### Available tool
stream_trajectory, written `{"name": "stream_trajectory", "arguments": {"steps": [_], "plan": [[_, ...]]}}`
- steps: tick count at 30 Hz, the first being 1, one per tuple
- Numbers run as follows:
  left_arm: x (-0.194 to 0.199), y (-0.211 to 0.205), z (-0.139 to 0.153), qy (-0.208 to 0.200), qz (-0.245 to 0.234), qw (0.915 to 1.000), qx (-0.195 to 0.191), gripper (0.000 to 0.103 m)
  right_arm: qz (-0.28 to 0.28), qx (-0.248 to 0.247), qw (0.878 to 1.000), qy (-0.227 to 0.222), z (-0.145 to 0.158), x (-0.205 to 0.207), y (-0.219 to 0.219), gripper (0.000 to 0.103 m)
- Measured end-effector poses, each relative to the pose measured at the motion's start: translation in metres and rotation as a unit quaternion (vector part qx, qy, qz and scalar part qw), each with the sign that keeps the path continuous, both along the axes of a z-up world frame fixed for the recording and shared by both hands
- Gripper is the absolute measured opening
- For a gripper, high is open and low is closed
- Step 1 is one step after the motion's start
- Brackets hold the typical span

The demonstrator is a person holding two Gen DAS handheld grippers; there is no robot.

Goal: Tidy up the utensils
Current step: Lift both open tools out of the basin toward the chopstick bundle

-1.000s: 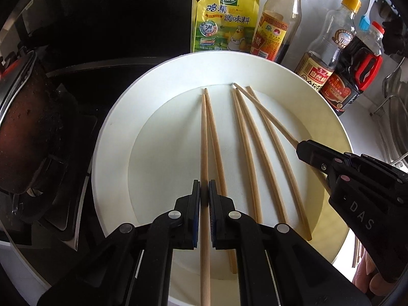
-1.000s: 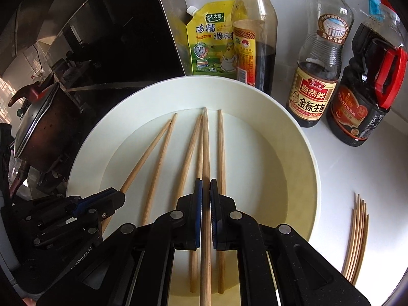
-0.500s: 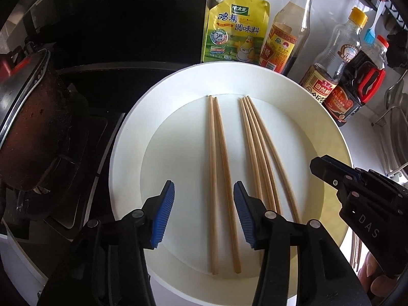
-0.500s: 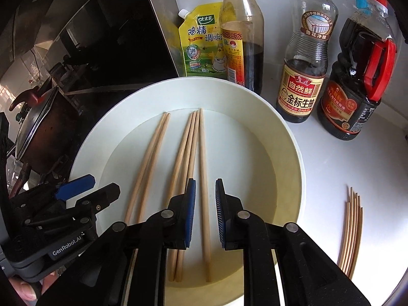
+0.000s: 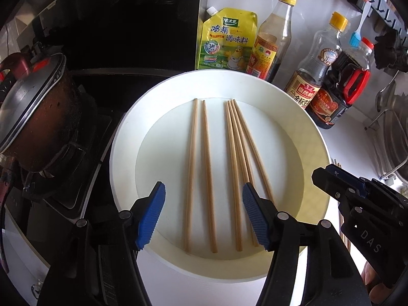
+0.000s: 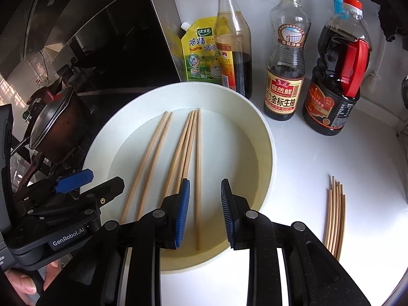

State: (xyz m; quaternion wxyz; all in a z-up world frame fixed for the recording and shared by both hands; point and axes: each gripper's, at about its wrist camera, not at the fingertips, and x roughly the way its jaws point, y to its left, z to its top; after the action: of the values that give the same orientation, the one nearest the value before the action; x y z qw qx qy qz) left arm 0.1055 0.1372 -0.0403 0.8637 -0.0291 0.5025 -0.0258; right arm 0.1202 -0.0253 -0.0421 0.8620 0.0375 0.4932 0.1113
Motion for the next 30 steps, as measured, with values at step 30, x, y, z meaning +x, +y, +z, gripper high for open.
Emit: {"name": "stream_trajectory", "arguments": {"steps": [30], "plan": [[-0.079,-0.121,0.008,-0.031,-0.070,0.9971,0.006,0.084,-0.111,-0.033,0.993,0.004,-0.006,-0.112,-0.150,0.048]]}}
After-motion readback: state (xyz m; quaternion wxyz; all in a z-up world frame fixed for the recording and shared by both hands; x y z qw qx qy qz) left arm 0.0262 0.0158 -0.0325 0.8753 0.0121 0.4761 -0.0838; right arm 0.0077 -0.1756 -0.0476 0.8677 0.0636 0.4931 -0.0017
